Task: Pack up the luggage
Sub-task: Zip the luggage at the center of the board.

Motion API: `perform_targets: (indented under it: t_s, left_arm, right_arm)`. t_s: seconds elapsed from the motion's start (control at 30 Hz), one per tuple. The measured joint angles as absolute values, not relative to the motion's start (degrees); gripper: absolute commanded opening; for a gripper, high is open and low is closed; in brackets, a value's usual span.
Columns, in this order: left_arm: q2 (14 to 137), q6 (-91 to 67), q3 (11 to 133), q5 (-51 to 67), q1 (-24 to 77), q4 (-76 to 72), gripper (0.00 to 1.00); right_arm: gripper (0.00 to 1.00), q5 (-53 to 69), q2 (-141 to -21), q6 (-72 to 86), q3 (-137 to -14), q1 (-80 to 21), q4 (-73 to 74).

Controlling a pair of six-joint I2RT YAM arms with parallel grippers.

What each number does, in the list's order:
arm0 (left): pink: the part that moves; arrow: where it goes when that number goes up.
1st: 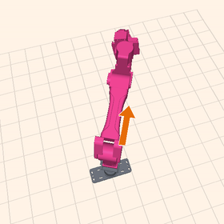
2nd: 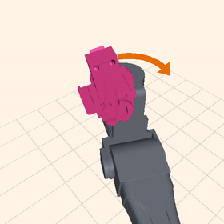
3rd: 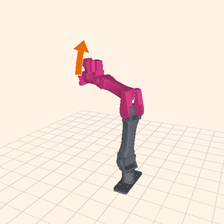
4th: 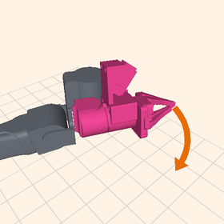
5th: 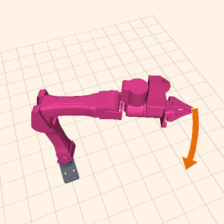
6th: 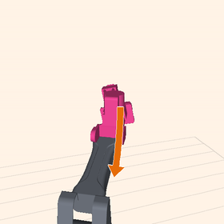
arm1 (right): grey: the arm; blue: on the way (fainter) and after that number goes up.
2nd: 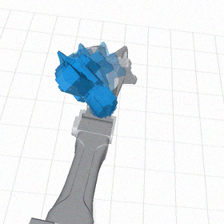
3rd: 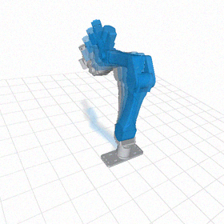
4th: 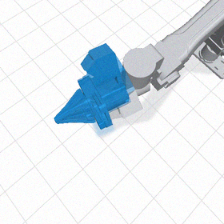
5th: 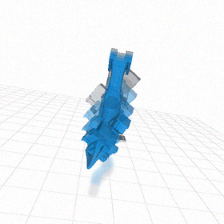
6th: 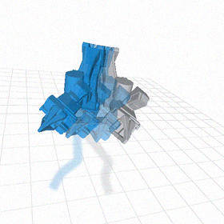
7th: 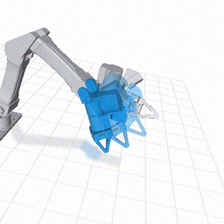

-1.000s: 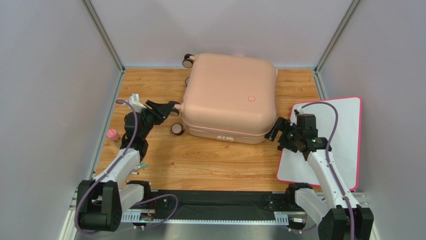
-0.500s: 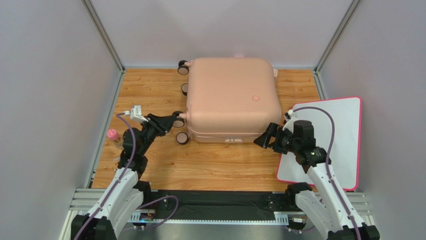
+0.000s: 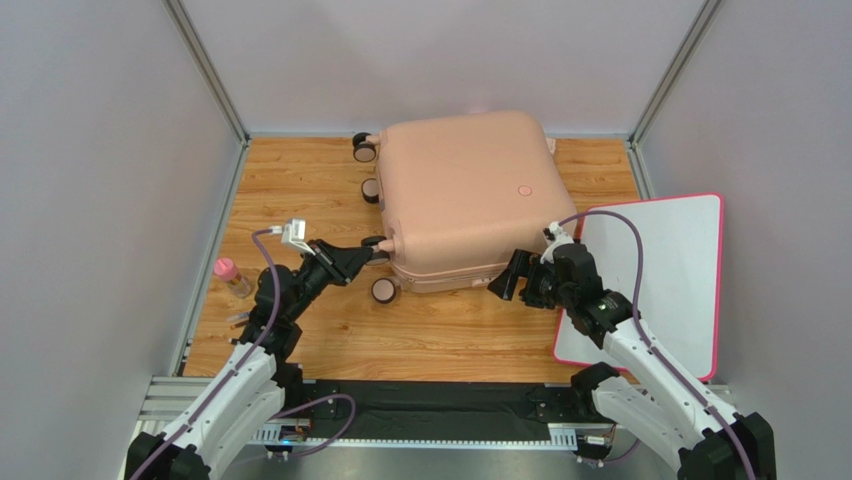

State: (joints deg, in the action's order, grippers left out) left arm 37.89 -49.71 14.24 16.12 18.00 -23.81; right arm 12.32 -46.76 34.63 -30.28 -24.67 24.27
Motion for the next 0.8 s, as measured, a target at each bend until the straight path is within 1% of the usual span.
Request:
perform_targets:
  t_s: [0.27, 0.47, 0.57, 0.7, 0.8]
  left_arm:
    - [37.39, -47.07, 13.96, 15.84, 22.72, -23.86, 0.0]
    - [39.75, -45.89, 14.35, 16.03, 31.53, -23.0, 0.0]
    - [41.8, -45.84, 14.35, 15.99, 35.75, -21.47, 0.0]
    - [40.75, -45.87, 14.35, 15.75, 37.1, -19.84, 0.0]
    - [36.16, -45.23, 14.39, 14.61, 37.1, -15.25, 0.21]
  right_arm:
    - [0.96, 5.98, -47.29, 34.26, -30.59, -24.67, 23.62]
    - [0.97, -0.01, -47.75, 32.93, -34.17, -24.67, 26.79]
    - [0.96, -1.32, -46.76, 32.69, -35.57, -24.67, 28.36]
    - [0.92, 0.32, -43.4, 32.8, -35.33, -24.84, 29.34]
    - [0.92, 1.96, -40.01, 34.02, -33.63, -28.08, 28.08]
